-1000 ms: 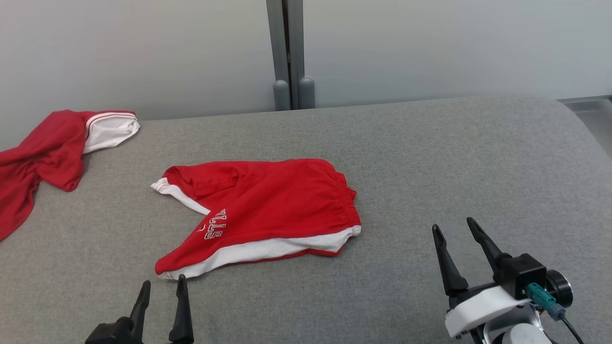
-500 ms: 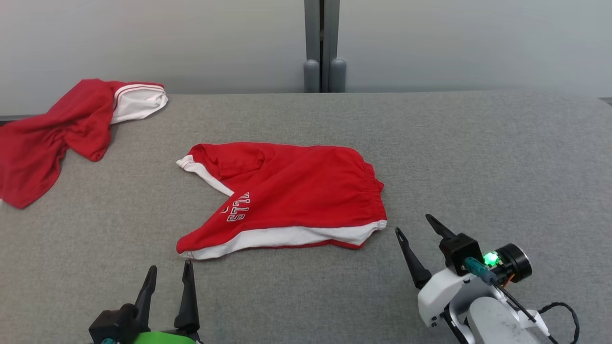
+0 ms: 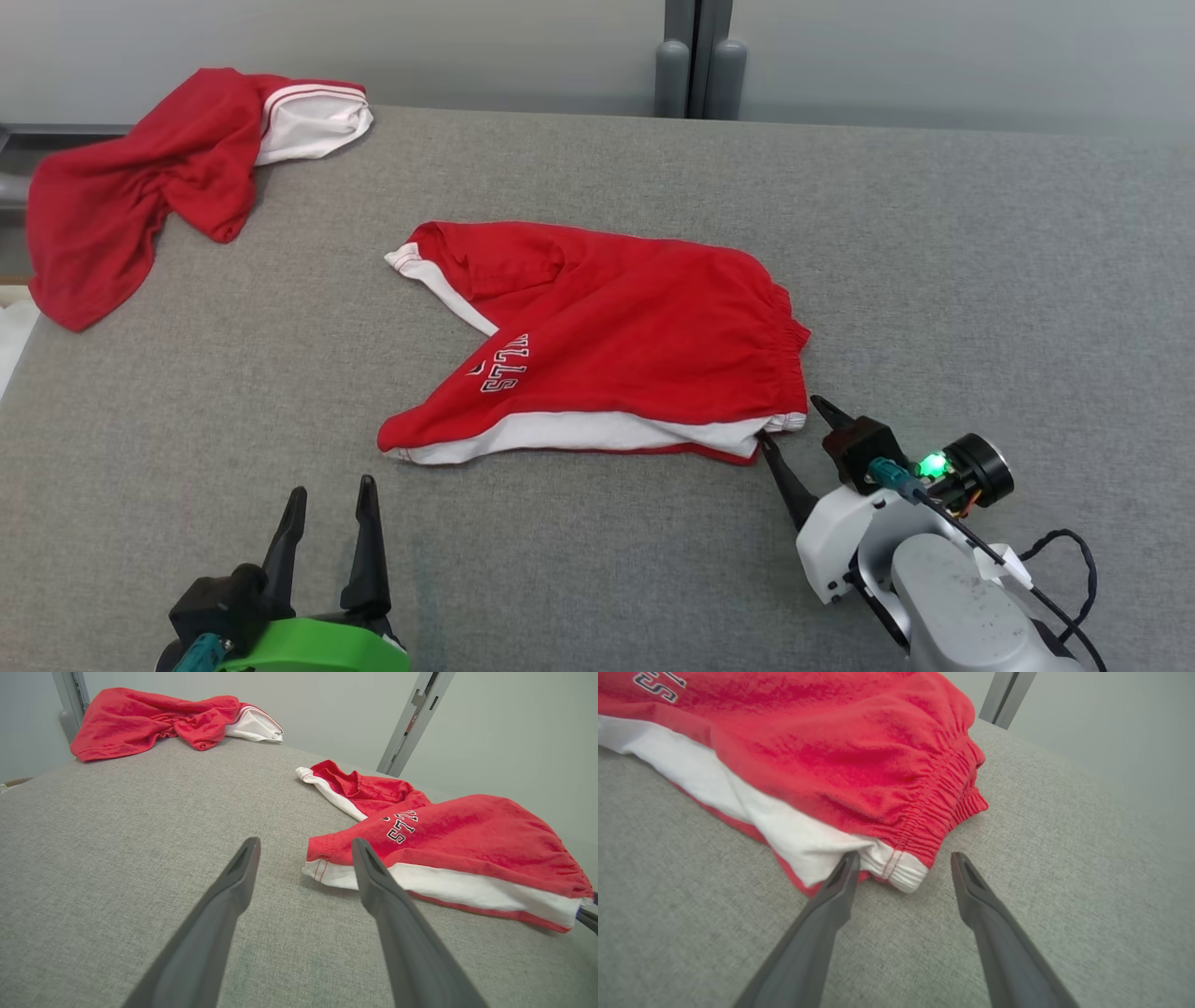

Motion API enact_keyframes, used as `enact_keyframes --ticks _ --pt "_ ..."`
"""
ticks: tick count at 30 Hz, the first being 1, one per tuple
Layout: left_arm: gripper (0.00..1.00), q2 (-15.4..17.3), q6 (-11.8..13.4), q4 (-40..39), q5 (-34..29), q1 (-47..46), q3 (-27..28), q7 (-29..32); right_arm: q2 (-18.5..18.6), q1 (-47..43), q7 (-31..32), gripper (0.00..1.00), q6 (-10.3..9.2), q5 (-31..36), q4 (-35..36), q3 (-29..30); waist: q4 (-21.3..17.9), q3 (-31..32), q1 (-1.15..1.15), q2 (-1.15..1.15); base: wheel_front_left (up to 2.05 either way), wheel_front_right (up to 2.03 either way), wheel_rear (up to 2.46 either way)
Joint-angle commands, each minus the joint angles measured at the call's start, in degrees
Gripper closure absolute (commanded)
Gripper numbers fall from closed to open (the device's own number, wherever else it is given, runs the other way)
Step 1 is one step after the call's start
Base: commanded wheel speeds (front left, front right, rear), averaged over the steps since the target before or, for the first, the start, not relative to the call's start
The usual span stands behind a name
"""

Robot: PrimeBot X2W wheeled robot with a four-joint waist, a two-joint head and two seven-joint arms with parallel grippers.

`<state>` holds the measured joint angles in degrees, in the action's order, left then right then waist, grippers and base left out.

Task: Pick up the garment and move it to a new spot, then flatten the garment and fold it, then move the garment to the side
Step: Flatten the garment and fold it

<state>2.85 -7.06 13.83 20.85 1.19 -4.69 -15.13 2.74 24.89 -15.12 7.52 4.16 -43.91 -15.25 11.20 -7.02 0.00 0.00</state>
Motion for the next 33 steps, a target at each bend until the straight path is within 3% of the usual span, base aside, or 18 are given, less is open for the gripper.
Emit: enact_keyframes --ticks 1,7,8,9,10,11,12,14,21,33 --pt "0.00 0.1 0.3 0.0 0.1 -1.1 0.0 0.0 0.3 0.8 -0.1 0.00 -0.06 -0.4 -0.7 -0.6 0.7 -0.9 0.00 0.00 0.00 0.00 0.00" --pt "0.00 0.1 0.3 0.4 0.0 -1.5 -0.1 0.0 0.3 2.4 -0.1 0.00 -0.06 -2.3 -2.8 -3.5 0.7 -1.6 0.00 0.00 0.00 0.00 0.00" --pt "0.00 0.1 0.2 0.7 0.0 -1.6 -0.2 0.0 0.3 2.6 -0.1 0.09 -0.06 -2.7 -2.8 -4.0 0.6 -1.7 0.00 0.00 0.00 0.00 0.00" --pt "0.00 0.1 0.2 1.0 -0.1 -1.7 -0.3 0.0 0.3 2.7 -0.1 0.40 -0.06 -3.2 -2.7 -4.4 0.6 -1.8 0.00 0.00 0.00 0.00 0.00" --pt "0.00 0.1 0.2 1.4 -0.1 -1.9 -0.4 0.0 0.3 2.8 -0.1 0.55 -0.06 -3.5 -2.5 -4.9 0.5 -1.8 0.00 0.00 0.00 0.00 0.00" --pt "0.00 0.1 0.1 2.1 -0.1 -2.0 -0.6 0.0 0.3 2.8 -0.1 0.55 -0.06 -3.9 -2.3 -5.2 0.4 -1.9 0.00 0.00 0.00 0.00 0.00" --pt "0.00 0.1 0.1 3.0 0.1 -2.0 -1.0 0.0 0.3 2.8 -0.1 0.78 -0.06 -4.3 -2.1 -5.7 0.3 -2.0 0.00 0.00 0.00 0.00 0.00" --pt "0.00 0.1 -0.1 4.7 0.1 -2.4 -1.7 0.0 0.6 2.9 -0.1 1.00 -0.06 -5.0 -1.5 -6.4 0.0 -2.1 0.00 0.00 0.00 0.00 0.00" --pt "0.00 0.2 -0.4 12.1 -0.6 -6.5 -2.7 0.0 1.5 3.1 -0.1 1.00 -0.06 -7.0 -0.1 -8.1 -1.0 -2.3 0.00 0.00 0.00 0.00 0.00" --pt "0.00 2.7 -0.5 22.4 4.2 -15.4 -6.9 0.0 2.7 4.3 -0.1 1.00 -0.06 -7.9 0.6 -9.6 -2.6 -4.0 0.00 0.00 0.00 0.00 0.00"
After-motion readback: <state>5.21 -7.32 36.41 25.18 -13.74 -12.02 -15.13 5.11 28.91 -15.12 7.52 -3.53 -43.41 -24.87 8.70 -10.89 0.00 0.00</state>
